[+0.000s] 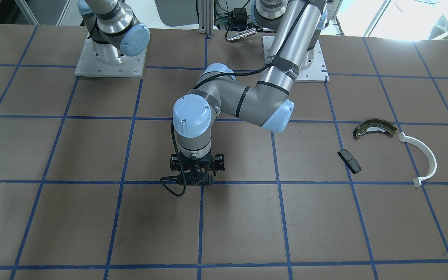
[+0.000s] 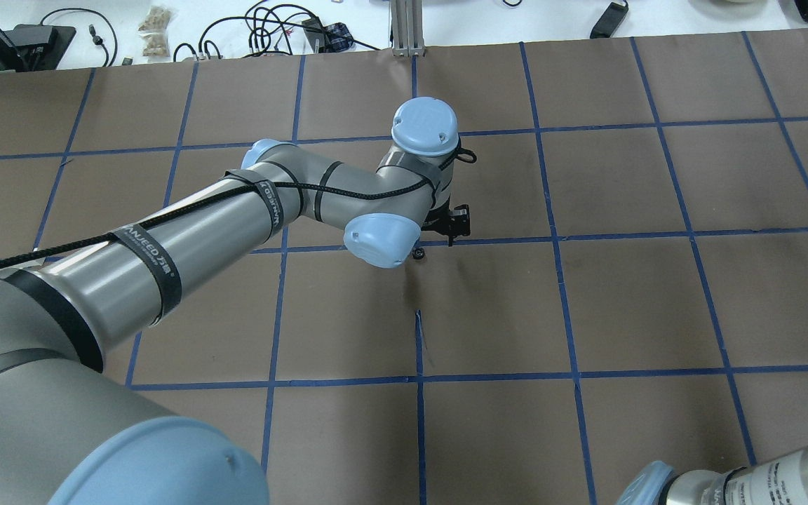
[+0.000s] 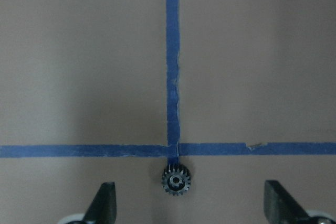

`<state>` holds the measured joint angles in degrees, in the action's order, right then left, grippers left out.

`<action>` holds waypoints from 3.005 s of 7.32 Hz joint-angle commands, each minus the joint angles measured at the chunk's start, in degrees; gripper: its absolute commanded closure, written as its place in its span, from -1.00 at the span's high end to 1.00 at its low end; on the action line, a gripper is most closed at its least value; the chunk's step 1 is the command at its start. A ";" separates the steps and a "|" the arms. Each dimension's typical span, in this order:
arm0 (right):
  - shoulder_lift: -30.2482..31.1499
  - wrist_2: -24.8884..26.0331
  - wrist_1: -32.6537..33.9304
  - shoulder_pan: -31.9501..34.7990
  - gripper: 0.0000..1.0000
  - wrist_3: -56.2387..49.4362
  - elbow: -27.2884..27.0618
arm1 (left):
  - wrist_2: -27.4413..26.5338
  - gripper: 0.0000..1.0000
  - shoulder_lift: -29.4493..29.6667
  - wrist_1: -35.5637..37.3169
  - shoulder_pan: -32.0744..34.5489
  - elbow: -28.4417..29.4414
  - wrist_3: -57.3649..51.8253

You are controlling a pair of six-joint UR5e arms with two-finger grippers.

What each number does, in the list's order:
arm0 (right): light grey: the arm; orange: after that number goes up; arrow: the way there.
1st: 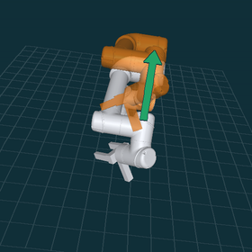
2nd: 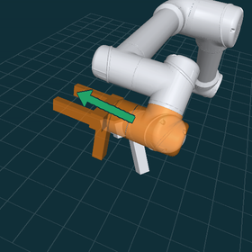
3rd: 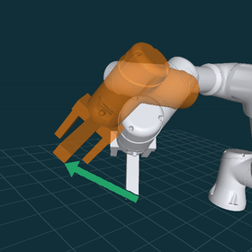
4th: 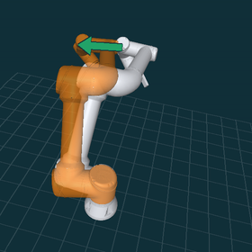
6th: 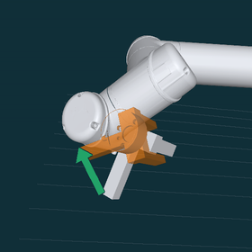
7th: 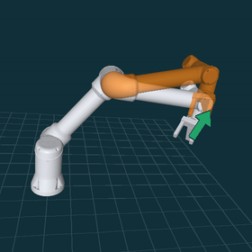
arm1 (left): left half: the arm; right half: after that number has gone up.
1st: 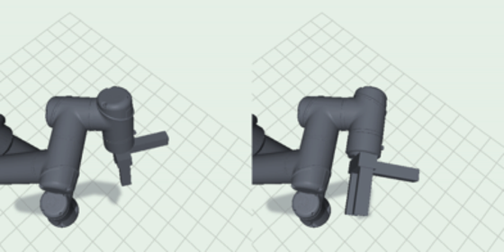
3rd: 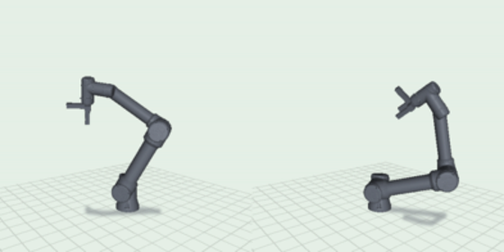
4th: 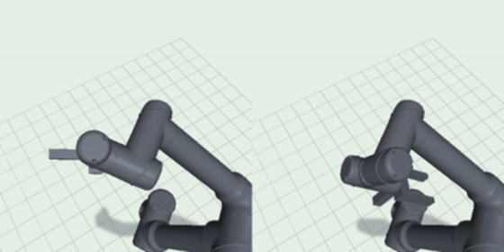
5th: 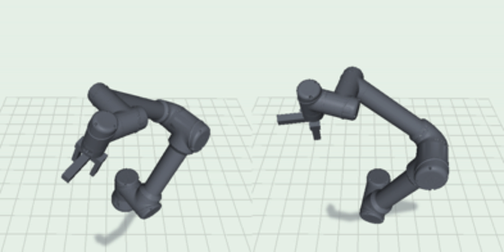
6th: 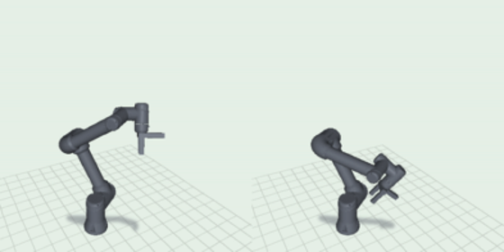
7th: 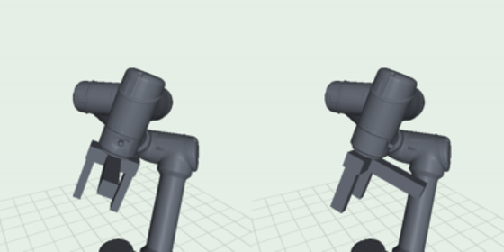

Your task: Place bearing gear from tray to pile

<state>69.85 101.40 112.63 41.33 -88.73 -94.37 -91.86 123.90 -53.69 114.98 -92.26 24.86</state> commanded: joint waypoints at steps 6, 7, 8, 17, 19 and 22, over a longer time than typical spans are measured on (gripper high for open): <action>-12.71 -11.45 24.72 -8.99 1.00 -62.10 -0.12 | 0.28 -0.60 1.17 1.13 -0.19 -0.73 0.10; -14.20 -11.93 28.40 -8.99 1.00 -67.22 -0.29 | 0.19 -0.64 -0.13 0.35 -0.63 -0.64 0.10; -14.48 -12.10 28.87 -8.99 0.99 -67.97 -0.21 | 0.01 -0.69 -0.67 -0.70 -1.50 -0.73 -0.25; -16.50 -8.24 31.42 -10.04 0.39 -67.62 -0.12 | -3.16 -0.77 -15.89 -6.44 -44.59 -13.39 -51.07; -16.41 -7.72 31.42 -10.04 -0.34 -67.97 -0.12 | -2.62 -0.72 -14.04 -4.33 -51.59 -13.65 -59.98; -15.98 -5.26 31.07 -10.04 -1.00 -67.10 -0.12 | -2.63 -0.38 -11.14 -0.19 -58.09 -13.82 -63.53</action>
<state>53.67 94.89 144.04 31.29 -156.27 -94.53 -94.64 111.48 -54.75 59.79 -105.97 -37.81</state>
